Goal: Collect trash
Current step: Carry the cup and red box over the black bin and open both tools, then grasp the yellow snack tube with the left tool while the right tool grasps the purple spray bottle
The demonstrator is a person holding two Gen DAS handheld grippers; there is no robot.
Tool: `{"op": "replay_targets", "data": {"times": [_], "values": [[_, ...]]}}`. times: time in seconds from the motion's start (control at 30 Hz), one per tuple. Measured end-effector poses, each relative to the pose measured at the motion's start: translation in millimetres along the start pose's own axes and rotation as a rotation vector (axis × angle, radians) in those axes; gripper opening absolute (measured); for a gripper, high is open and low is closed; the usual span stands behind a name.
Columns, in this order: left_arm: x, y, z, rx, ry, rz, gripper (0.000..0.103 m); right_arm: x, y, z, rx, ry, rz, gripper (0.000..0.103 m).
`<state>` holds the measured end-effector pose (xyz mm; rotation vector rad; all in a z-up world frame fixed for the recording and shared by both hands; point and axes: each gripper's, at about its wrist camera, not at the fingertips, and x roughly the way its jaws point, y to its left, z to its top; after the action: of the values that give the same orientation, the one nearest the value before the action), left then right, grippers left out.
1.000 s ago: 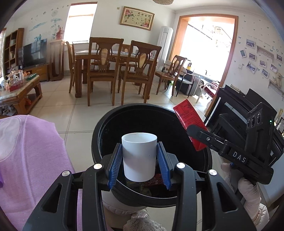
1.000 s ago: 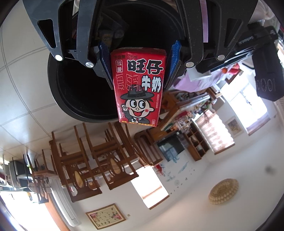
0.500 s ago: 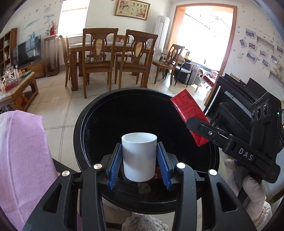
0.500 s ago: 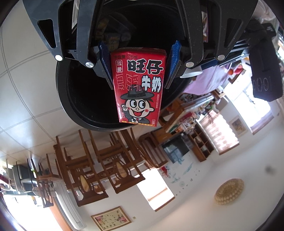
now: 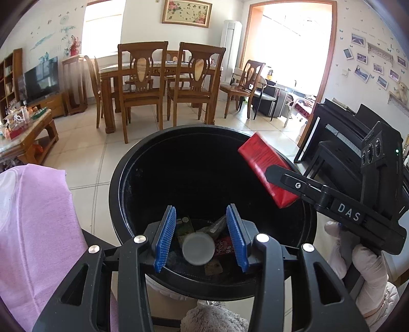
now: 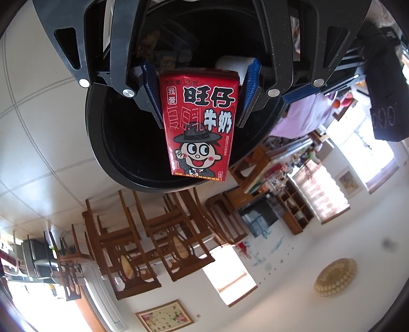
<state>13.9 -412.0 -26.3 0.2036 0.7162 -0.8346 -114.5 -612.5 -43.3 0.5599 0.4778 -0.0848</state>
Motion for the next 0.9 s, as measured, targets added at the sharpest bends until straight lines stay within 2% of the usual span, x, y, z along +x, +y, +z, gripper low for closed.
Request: {"op": "replay_targets", "data": {"times": [0.03,0.1,0.2,0.37,0.6,0.67,0.9], "values": [[-2.5,-0.4,-0.4,0.001,-0.004,0.001,0.05,0.2,-0.5,-0.4,0.009,0.003,0.005,0.06],[-10.3,-0.7,-1.8,0.01,-0.028,0.016,0.064,-0.8,-1.0,-1.3,0.026,0.007,0.006,0.071],[-25.2,-0.9,-3.7,0.023,-0.068,0.04,0.075,-4.8,3.3,-2.2,0.025,0.006,0.006,0.071],[-52.0,6.0,-4.2,0.017,-0.109,0.053,0.085,-12.4,22.4,-1.0,-0.007,0.004,0.004,0.071],[-97.2,28.0,-12.1,-0.002,-0.178,0.079,0.09,-18.8,75.9,2.6,-0.087,-0.012,0.016,0.071],[-109.9,36.6,-17.0,-0.009,-0.196,0.093,0.091,-16.9,95.5,1.9,-0.113,-0.014,0.03,0.075],[-150.5,85.3,-42.3,-0.069,-0.218,0.163,0.091,10.6,178.8,-10.4,-0.196,0.014,0.106,0.076]]}}
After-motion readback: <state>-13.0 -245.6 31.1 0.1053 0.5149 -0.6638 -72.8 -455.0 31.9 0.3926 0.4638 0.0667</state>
